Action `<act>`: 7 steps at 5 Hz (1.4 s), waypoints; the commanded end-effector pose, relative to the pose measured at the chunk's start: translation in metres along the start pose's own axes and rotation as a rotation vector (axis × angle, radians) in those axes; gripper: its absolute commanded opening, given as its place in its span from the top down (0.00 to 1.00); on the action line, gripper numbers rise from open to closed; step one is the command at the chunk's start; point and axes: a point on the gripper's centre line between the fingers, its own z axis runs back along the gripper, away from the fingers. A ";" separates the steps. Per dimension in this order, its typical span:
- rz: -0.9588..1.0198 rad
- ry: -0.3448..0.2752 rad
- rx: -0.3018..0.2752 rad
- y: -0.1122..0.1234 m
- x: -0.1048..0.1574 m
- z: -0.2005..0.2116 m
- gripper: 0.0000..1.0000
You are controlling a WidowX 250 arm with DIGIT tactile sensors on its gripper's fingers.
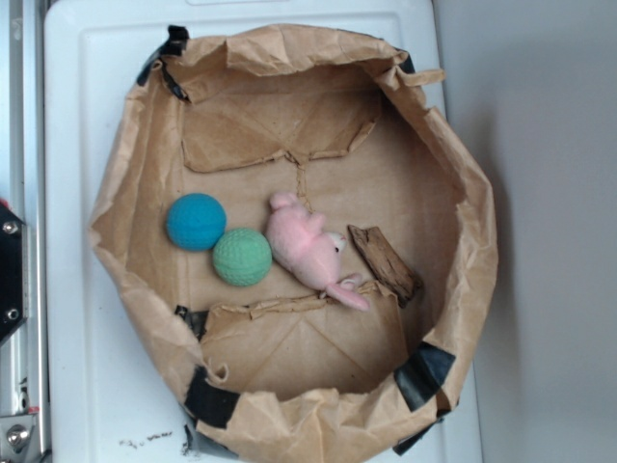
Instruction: Grab the blue ball.
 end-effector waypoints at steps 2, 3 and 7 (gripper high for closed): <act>-0.001 -0.004 0.002 0.010 0.046 -0.038 0.00; 0.005 -0.040 0.031 0.021 0.093 -0.074 0.00; -0.069 -0.057 -0.060 0.056 0.160 -0.086 0.00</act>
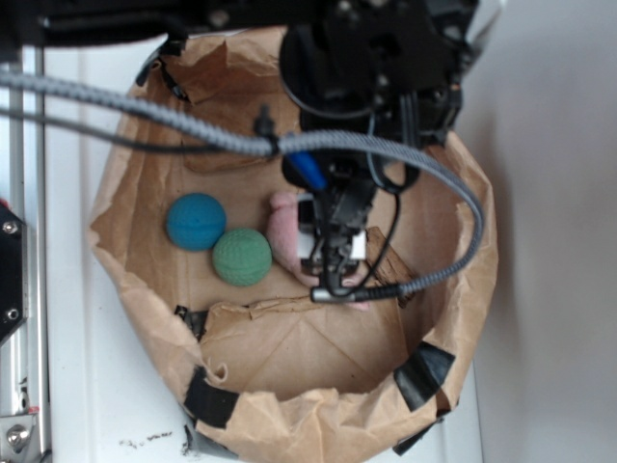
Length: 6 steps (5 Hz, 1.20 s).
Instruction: Grab the blue ball.
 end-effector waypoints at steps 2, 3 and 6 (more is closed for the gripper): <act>-0.080 0.005 -0.017 0.017 -0.015 -0.016 0.00; -0.127 0.004 -0.011 0.028 -0.025 -0.032 0.00; -0.245 -0.018 0.009 0.035 -0.066 -0.069 0.00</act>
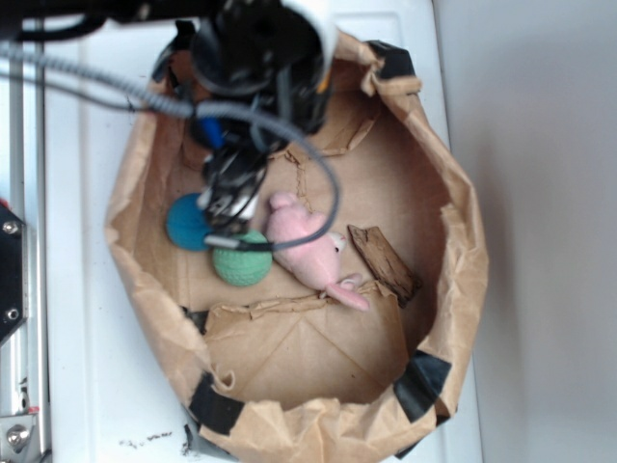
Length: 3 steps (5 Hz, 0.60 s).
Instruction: Grab the blue ball.
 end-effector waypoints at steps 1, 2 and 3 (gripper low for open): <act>-0.065 -0.069 0.054 -0.005 -0.018 -0.011 0.00; -0.077 -0.073 0.067 -0.009 -0.016 -0.020 0.00; -0.088 -0.057 0.063 -0.011 -0.011 -0.026 0.00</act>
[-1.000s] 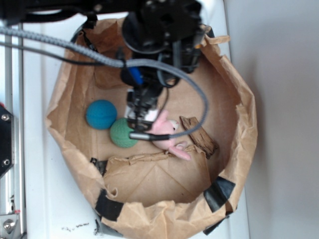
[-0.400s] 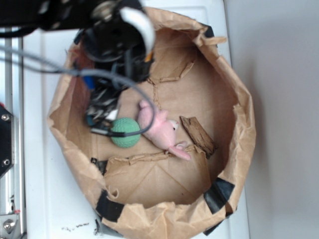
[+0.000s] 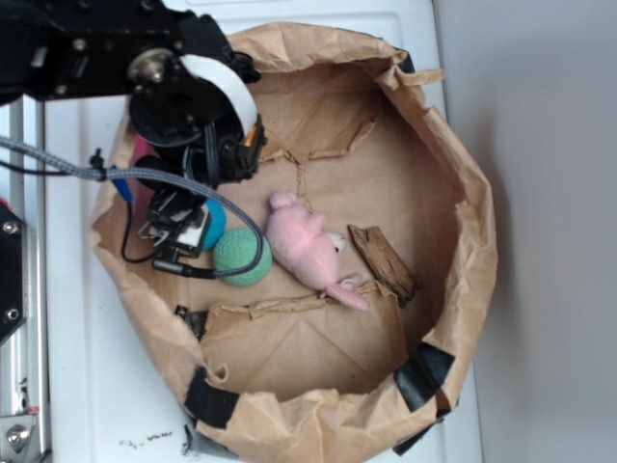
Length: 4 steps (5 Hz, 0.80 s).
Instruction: Grab the blue ball.
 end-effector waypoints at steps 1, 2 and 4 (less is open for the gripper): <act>-0.011 0.040 -0.051 -0.004 0.015 0.005 0.00; 0.011 0.089 -0.089 -0.006 0.021 0.006 0.00; 0.014 0.119 -0.093 -0.014 0.018 0.007 0.00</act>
